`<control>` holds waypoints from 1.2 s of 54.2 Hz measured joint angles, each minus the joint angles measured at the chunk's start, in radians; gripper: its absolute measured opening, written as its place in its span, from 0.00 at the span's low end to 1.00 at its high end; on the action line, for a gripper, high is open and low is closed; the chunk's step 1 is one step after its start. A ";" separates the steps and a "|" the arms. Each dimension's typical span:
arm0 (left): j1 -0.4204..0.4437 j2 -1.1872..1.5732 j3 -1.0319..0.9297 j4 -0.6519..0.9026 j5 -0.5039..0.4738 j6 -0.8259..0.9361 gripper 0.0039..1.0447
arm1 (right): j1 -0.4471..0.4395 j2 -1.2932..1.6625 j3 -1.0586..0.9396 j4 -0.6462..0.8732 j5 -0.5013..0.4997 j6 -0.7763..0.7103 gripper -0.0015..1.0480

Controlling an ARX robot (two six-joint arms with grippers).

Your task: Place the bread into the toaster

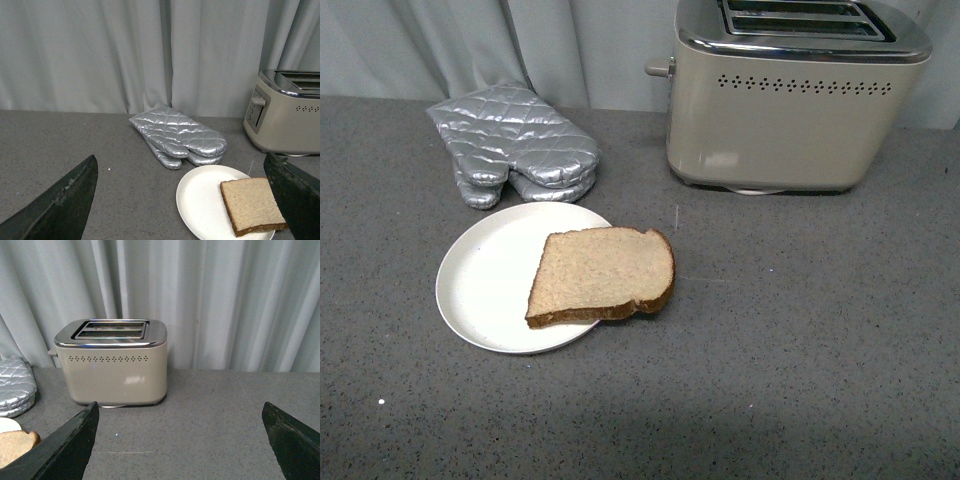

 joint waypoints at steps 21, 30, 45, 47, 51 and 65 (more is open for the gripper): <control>0.000 0.000 0.000 0.000 0.000 0.000 0.94 | 0.000 0.000 0.000 0.000 0.000 0.000 0.91; 0.000 0.000 0.000 0.000 0.000 0.000 0.94 | 0.000 0.000 0.000 0.000 0.000 0.000 0.91; -0.081 0.404 0.090 0.022 -0.256 -0.323 0.94 | 0.000 0.000 0.000 0.000 0.000 0.000 0.91; -0.081 0.539 0.111 0.133 -0.246 -0.346 0.94 | 0.000 0.000 0.000 0.000 0.000 0.000 0.91; -0.080 0.743 0.144 0.296 -0.223 -0.371 0.94 | 0.000 0.000 0.000 0.000 0.000 0.000 0.91; -0.056 1.454 0.385 0.485 -0.035 -0.414 0.94 | 0.000 0.000 0.000 0.000 0.000 0.000 0.91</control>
